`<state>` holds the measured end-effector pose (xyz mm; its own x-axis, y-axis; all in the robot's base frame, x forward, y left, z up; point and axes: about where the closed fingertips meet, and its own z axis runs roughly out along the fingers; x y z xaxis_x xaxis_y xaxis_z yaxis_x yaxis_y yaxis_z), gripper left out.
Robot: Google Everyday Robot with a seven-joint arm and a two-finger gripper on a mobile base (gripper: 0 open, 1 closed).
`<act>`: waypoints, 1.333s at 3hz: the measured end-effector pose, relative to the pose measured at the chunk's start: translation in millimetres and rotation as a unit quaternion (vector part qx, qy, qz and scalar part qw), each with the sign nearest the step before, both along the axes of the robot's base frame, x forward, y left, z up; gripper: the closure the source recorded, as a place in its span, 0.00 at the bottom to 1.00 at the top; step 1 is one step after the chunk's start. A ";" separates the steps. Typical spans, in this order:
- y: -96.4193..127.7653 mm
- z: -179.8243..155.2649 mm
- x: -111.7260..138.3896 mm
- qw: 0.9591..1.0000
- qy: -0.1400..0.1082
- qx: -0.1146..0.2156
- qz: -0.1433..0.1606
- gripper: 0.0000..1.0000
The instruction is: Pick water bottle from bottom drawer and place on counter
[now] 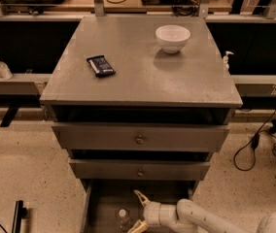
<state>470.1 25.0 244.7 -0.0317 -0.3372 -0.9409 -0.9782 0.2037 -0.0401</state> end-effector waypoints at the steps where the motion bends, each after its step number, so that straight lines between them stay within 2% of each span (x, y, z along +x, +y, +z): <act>1: 14.2 -3.1 5.2 1.000 -0.003 0.025 -0.003 0.00; 2: 25.0 -7.3 9.7 0.999 -0.005 0.036 0.002 0.12; 3: 28.3 -12.7 11.9 0.999 0.000 0.040 0.001 0.31; 4: 29.7 -19.7 11.9 0.999 0.019 0.037 0.003 0.54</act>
Offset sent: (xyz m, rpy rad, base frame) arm 0.0175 0.0345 -0.0128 0.0919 -0.0152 0.0131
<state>482.0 54.7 225.1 -0.0665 -0.2668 -0.9615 -0.9800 0.1986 0.0127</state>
